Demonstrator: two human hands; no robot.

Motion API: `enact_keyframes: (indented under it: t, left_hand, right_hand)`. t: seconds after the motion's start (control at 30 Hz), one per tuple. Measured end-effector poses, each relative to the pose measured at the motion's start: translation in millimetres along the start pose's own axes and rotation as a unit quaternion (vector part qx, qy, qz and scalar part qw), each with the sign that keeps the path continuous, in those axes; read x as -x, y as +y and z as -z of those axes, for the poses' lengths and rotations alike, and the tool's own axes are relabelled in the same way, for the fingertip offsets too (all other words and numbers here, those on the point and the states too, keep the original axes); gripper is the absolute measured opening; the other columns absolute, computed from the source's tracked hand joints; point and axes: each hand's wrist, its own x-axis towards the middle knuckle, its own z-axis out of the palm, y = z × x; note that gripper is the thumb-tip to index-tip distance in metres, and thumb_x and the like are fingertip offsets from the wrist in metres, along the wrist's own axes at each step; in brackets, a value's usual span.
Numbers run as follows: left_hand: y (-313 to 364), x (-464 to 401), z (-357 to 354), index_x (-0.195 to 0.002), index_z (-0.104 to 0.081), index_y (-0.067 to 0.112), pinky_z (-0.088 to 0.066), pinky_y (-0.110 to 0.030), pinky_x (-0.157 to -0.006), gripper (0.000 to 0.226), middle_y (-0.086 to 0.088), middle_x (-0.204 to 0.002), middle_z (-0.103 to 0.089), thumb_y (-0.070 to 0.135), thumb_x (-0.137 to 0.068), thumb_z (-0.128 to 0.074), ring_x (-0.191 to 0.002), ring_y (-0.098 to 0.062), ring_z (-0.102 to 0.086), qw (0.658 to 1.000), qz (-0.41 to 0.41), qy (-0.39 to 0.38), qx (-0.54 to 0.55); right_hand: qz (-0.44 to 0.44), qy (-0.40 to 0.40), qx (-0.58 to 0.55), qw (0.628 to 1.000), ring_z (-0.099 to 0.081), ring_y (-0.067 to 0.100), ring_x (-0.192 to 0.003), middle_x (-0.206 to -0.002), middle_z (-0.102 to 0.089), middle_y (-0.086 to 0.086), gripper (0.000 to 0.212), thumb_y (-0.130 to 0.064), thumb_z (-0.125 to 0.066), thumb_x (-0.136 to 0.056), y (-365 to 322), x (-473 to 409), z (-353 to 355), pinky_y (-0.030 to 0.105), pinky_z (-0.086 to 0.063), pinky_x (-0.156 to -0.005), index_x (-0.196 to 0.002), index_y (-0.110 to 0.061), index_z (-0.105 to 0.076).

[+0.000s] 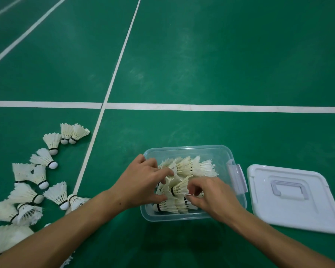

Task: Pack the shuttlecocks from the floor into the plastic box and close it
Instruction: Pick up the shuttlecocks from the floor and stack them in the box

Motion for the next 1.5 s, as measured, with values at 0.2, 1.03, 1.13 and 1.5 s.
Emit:
enact_keyframes:
  t: [0.2, 1.03, 1.13, 1.5]
  left_hand:
    - [3, -2, -6, -0.130, -0.052, 0.042, -0.036, -0.034, -0.079, 0.062, 0.030, -0.093, -0.075, 0.072, -0.077, -0.063, -0.090, -0.009, -0.054, 0.999, 0.035, -0.029, -0.015]
    - [-132, 151, 54, -0.135, -0.057, 0.037, -0.048, -0.024, -0.080, 0.071, 0.023, -0.116, -0.066, 0.066, -0.073, -0.077, -0.103, 0.000, -0.061, 0.874, 0.345, 0.229, 0.256]
    - [-159, 196, 46, -0.134, -0.057, 0.039, -0.054, -0.031, -0.084, 0.070, 0.023, -0.117, -0.067, 0.065, -0.073, -0.079, -0.102, -0.001, -0.062, 0.863, 0.380, 0.225, 0.247]
    - [-246, 283, 15, -0.139, -0.054, 0.034, -0.053, -0.043, -0.101, 0.079, 0.006, -0.135, -0.061, 0.060, -0.071, -0.086, -0.120, -0.015, -0.057, 0.855, 0.483, 0.114, 0.153]
  right_hand:
    - [-0.010, -0.059, -0.060, 0.996, -0.069, 0.002, -0.077, -0.083, -0.075, -0.013, 0.018, -0.039, -0.086, -0.085, -1, -23, -12, 0.034, -0.063, -0.076, -0.090, -0.025, -0.075]
    - [0.117, -0.040, -0.082, 0.989, -0.070, 0.001, -0.087, -0.098, -0.072, -0.017, 0.049, -0.053, -0.081, -0.084, -147, -118, 53, 0.036, -0.062, -0.085, -0.122, -0.031, -0.061]
    - [0.150, -0.046, -0.085, 0.984, -0.071, 0.003, -0.084, -0.096, -0.073, -0.016, 0.048, -0.054, -0.082, -0.082, -188, -145, 24, 0.041, -0.062, -0.083, -0.118, -0.031, -0.061]
    - [0.198, -0.116, -0.099, 0.968, -0.070, 0.015, -0.095, -0.108, -0.075, -0.009, 0.051, -0.048, -0.079, -0.087, -301, -191, -93, 0.043, -0.060, -0.088, -0.127, -0.025, -0.058]
